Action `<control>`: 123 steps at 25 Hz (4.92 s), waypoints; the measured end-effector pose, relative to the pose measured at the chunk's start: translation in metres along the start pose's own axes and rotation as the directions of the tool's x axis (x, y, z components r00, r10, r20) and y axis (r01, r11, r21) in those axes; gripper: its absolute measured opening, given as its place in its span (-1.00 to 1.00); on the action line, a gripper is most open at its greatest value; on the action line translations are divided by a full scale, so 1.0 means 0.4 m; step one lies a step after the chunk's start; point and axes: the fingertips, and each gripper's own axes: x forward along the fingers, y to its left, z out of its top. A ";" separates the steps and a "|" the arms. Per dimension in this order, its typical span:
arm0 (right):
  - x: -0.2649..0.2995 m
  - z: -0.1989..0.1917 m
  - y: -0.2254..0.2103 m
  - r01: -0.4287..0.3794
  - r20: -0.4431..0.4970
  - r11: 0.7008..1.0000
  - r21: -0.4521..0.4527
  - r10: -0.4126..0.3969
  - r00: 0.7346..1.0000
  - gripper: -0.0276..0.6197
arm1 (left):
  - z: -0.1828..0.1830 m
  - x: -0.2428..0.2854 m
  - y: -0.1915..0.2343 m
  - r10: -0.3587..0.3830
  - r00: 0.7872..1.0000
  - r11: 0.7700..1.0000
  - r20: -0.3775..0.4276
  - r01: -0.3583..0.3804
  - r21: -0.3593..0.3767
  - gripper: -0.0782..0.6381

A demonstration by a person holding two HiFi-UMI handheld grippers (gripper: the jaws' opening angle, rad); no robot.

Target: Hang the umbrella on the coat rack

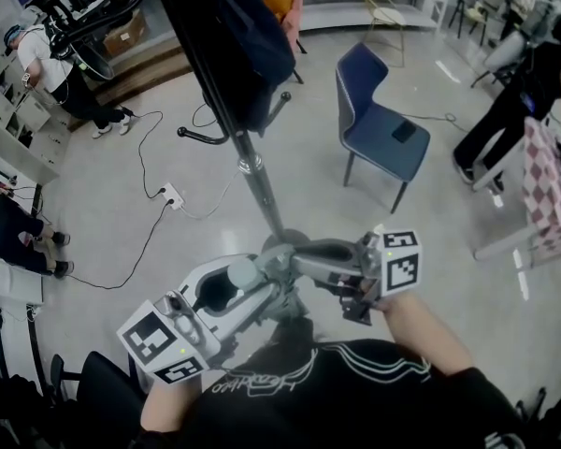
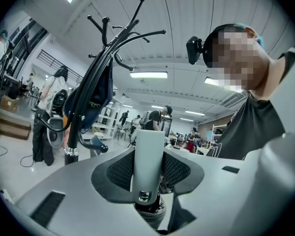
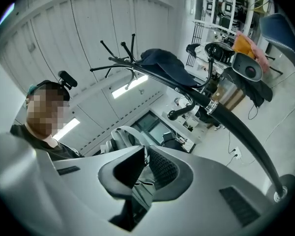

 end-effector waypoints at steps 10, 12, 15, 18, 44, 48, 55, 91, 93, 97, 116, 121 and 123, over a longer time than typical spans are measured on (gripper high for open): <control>-0.021 0.050 -0.026 0.091 0.063 0.996 -0.023 -0.089 0.994 -0.84 | -0.036 0.005 0.066 0.053 0.998 0.997 -0.027 -0.054 -0.051 -0.34; -0.019 0.060 -0.027 0.106 0.066 0.993 -0.044 -0.103 0.993 -0.85 | -0.037 0.006 0.075 0.054 0.998 0.997 -0.025 -0.055 -0.052 -0.34; -0.015 0.079 -0.024 0.124 0.076 0.990 -0.068 -0.118 0.990 -0.87 | -0.037 0.005 0.093 0.064 0.998 0.996 -0.021 -0.065 -0.059 -0.34; -0.010 0.097 -0.021 0.142 0.084 0.986 -0.086 -0.135 0.987 -0.87 | -0.035 0.005 0.110 0.075 0.997 0.995 -0.013 -0.076 -0.060 -0.34; 0.017 0.191 -0.204 0.308 0.080 0.948 -0.082 -0.302 0.950 -0.87 | -0.147 0.077 0.361 0.181 0.979 0.976 -0.098 -0.191 -0.106 -0.34; 0.025 0.186 -0.225 0.308 0.062 0.948 -0.082 -0.304 0.951 -0.87 | -0.186 0.094 0.397 0.186 0.974 0.973 -0.130 -0.201 -0.110 -0.34; 0.042 0.179 -0.262 0.312 0.018 0.944 -0.106 -0.312 0.950 -0.87 | -0.262 0.133 0.425 0.143 0.962 0.983 -0.233 -0.166 -0.084 -0.33; -0.062 0.115 -0.215 0.397 0.008 0.909 -0.130 -0.399 0.917 -0.87 | -0.307 0.127 0.385 0.120 0.977 0.943 -0.175 -0.168 -0.286 -0.34; -0.065 0.104 -0.188 0.386 -0.001 0.909 -0.156 -0.391 0.920 -0.87 | -0.283 0.119 0.349 0.118 0.983 0.945 -0.142 -0.155 -0.288 -0.43; -0.050 0.080 -0.120 0.358 -0.033 0.910 -0.208 -0.372 0.928 -0.87 | -0.223 0.088 0.271 0.109 0.990 0.954 -0.087 -0.128 -0.272 -0.59; -0.077 0.030 0.265 0.197 0.041 0.935 -0.295 -0.193 0.980 -0.87 | -0.001 -0.038 -0.142 0.036 0.994 0.993 0.107 -0.023 -0.114 -0.70; -0.105 0.017 0.318 0.160 0.059 0.943 -0.293 -0.149 0.987 -0.87 | 0.001 -0.034 -0.199 0.034 0.992 0.995 0.120 -0.023 -0.094 -0.70; -0.107 0.013 0.329 0.163 0.054 0.934 -0.318 -0.154 0.987 -0.87 | 0.005 -0.033 -0.216 0.035 0.992 0.996 0.119 -0.025 -0.082 -0.70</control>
